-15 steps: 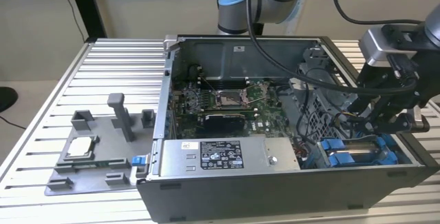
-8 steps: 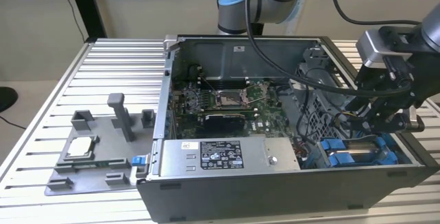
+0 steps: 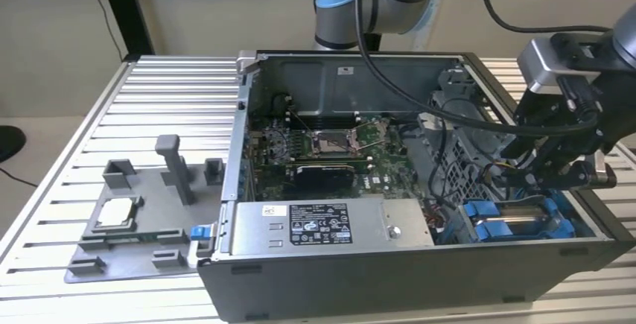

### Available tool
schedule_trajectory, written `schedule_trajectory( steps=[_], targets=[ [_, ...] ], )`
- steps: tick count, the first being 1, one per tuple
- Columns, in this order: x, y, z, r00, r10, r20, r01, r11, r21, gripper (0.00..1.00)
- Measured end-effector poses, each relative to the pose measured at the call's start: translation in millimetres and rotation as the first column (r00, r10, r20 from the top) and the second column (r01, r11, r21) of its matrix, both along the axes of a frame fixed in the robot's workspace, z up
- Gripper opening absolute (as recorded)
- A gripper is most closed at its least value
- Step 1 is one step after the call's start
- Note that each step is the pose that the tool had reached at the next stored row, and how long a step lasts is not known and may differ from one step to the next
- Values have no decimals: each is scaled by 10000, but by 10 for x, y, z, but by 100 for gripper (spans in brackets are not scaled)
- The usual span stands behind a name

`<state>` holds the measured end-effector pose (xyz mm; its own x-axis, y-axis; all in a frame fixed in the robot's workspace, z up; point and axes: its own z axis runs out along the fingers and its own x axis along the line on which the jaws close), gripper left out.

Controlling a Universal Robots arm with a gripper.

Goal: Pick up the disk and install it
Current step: 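Insert the first disk wire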

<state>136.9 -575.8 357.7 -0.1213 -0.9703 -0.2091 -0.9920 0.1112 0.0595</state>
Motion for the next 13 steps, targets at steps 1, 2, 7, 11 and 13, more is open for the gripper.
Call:
schedule_trajectory(
  steps=[1, 2, 7, 11, 13],
  targets=[
    [0, 0, -4, 10000, 0, 24, 0, 10000, 4, 100],
    [0, 0, -5, 10000, 0, 44, 0, 10000, 4, 100],
    [0, 0, -9, 10000, -1, 76, 1, 10000, 20, 100],
    [0, 0, -10, 10000, -1, 77, 1, 10000, 20, 0],
    [0, 0, -10, 10000, -1, 78, 1, 10000, 20, 0]
  ],
)
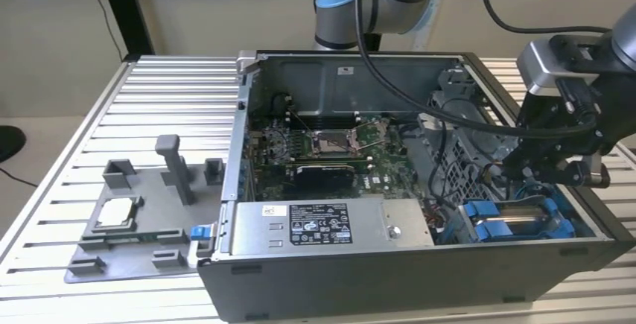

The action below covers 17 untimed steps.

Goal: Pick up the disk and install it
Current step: 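Insert the first disk wire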

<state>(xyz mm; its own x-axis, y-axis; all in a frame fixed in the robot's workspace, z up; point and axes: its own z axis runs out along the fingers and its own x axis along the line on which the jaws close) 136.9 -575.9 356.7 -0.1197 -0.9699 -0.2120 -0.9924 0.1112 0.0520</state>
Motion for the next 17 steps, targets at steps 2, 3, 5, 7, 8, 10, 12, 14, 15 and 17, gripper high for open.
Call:
schedule_trajectory(
  steps=[2, 3, 5, 7, 8, 10, 12, 14, 15, 17],
  targets=[
    [0, 0, 0, 10000, 0, 1, 0, 10000, 0, 0],
    [0, 0, 0, 10000, 0, 1, 0, 10000, 0, 0],
    [0, 0, 0, 10000, 0, 2, 0, 10000, 0, 0],
    [0, 0, 3, 10000, 8, 2, -8, 10000, 2, 0],
    [1, 0, 6, 10000, 50, 2, -50, 10000, -1, 0],
    [9, 1, 8, 9999, 153, 1, -153, 9999, -34, 0],
    [33, 0, 9, 9998, 218, 0, -218, 9997, -112, 0],
    [59, -1, 8, 9996, 266, -3, -266, 9994, -221, 0],
    [66, -7, 5, 9996, 279, -4, -279, 9993, -253, 0],
    [78, -13, 2, 9996, 298, -8, -298, 9988, -379, 0]
  ],
)
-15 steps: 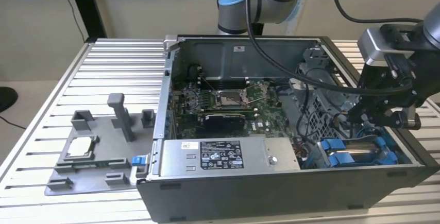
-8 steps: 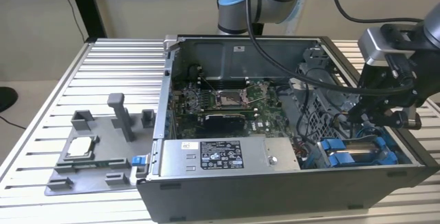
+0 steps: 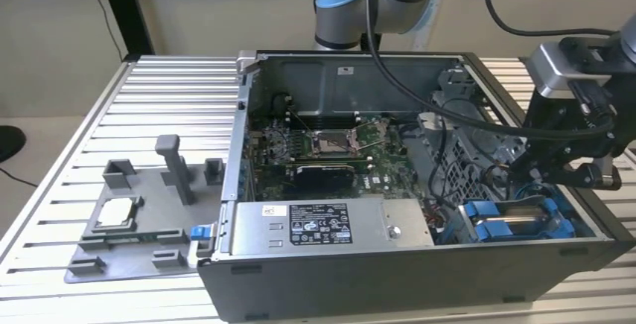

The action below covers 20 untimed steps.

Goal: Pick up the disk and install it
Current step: 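Insert the first disk wire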

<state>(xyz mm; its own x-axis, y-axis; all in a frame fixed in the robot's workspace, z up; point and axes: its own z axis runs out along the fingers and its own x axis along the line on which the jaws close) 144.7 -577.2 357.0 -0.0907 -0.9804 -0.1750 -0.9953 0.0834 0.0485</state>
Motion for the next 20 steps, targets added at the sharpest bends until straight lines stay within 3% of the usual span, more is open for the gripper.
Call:
schedule_trajectory(
  steps=[4, 6, 7, 16, 18, 20],
  targets=[
    [18, -2, -6, 10000, 63, -1, -63, 9991, -412, 0],
    [23, -4, -13, 10000, 94, -2, -94, 9985, -538, 0],
    [25, -4, -18, 9999, 110, -2, -110, 9983, -574, 0],
    [88, 0, -66, 9989, 470, -3, -469, 9971, -596, 0],
    [97, 0, -78, 9984, 562, -7, -562, 9961, -677, 0],
    [101, 1, -89, 9978, 659, -15, -658, 9946, -804, 0]
  ],
)
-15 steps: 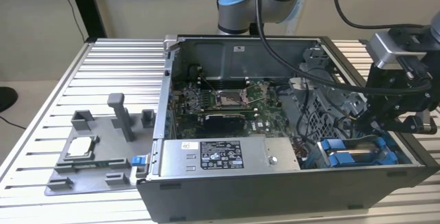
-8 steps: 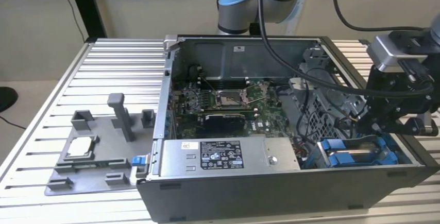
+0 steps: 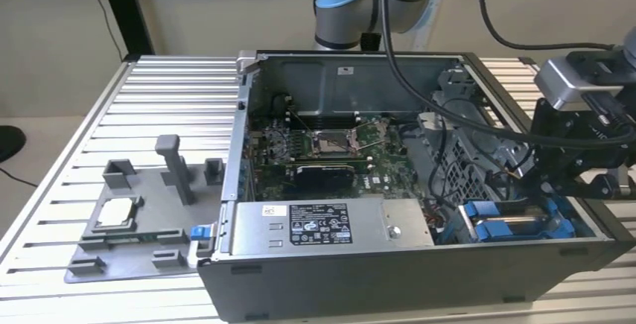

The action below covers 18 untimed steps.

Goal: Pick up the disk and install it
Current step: 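Insert the first disk wire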

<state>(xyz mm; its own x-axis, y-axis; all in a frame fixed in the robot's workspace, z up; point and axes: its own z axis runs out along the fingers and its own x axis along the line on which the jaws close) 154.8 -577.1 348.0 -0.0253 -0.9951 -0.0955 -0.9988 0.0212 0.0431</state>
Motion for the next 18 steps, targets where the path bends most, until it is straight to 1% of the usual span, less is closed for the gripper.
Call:
schedule_trajectory(
  steps=[2, 4, 8, 13, 14, 15, 18],
  targets=[
    [2, 3, -8, 10000, 82, 2, -81, 9999, -136, 0],
    [3, 6, -17, 9999, 116, 11, -116, 9998, -182, 0],
    [3, 6, -20, 9999, 143, 26, -142, 9997, -186, 0],
    [3, 6, -33, 9997, 206, 96, -204, 9996, -214, 0],
    [4, 6, -35, 9997, 217, 106, -214, 9995, -226, 0],
    [4, 6, -38, 9997, 222, 113, -219, 9994, -254, 0],
    [3, 6, -46, 9997, 226, 117, -222, 9991, -352, 0]
  ],
)
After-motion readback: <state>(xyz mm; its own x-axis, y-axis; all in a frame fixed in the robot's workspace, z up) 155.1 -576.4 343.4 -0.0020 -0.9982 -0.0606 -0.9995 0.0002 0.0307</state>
